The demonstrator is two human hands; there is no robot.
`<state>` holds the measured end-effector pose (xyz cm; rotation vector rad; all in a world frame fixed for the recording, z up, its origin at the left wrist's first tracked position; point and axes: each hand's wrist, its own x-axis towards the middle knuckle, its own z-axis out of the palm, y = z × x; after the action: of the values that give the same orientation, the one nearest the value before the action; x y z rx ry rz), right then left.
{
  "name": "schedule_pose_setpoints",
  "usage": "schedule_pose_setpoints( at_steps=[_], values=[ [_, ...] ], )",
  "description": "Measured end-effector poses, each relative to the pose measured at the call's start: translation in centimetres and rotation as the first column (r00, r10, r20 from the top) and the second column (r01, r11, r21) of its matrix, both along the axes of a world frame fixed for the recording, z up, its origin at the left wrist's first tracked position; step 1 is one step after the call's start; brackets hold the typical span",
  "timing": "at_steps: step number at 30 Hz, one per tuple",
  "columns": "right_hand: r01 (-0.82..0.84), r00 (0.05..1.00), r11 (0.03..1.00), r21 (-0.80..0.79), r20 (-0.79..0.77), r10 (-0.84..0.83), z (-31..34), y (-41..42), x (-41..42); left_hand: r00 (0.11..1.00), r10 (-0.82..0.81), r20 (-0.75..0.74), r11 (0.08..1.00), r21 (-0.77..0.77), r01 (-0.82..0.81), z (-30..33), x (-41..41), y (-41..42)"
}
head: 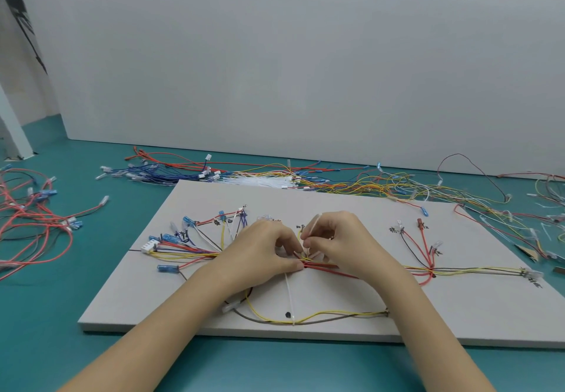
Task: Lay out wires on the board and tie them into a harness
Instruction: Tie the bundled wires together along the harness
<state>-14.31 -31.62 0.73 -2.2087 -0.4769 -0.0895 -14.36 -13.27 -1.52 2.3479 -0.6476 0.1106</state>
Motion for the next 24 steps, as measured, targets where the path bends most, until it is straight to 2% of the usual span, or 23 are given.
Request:
schedule_pose_setpoints(
  at_steps=[6, 10, 14, 19, 24],
  values=[
    [-0.037, 0.998, 0.995, -0.088, 0.039, 0.041, 0.1, 0.0, 0.5, 1.000, 0.011, -0.023, 1.000, -0.015, -0.011, -0.1, 0.0, -0.2],
    [-0.062, 0.997, 0.984, -0.168, 0.044, 0.071, 0.4, 0.0, 1.0, 1.000, -0.002, -0.011, 0.994, 0.106, 0.003, -0.2, 0.1, -0.1],
    [-0.074, 0.995, 0.977, -0.199, 0.058, 0.087, 0.5, -0.2, 1.3, 1.000, -0.010, -0.028, 0.993, 0.120, 0.013, -0.3, 0.2, 0.0],
    [-0.072, 0.996, 0.982, -0.173, 0.038, 0.080, 0.3, -0.3, 1.1, 0.999, -0.006, -0.045, 0.990, 0.140, 0.012, -0.2, 0.1, 0.0],
    [-0.027, 1.000, 0.999, -0.040, -0.010, 0.026, -0.4, -0.3, 0.7, 1.000, 0.015, -0.014, 0.986, 0.165, -0.013, -0.5, 0.2, -0.4]
  ],
)
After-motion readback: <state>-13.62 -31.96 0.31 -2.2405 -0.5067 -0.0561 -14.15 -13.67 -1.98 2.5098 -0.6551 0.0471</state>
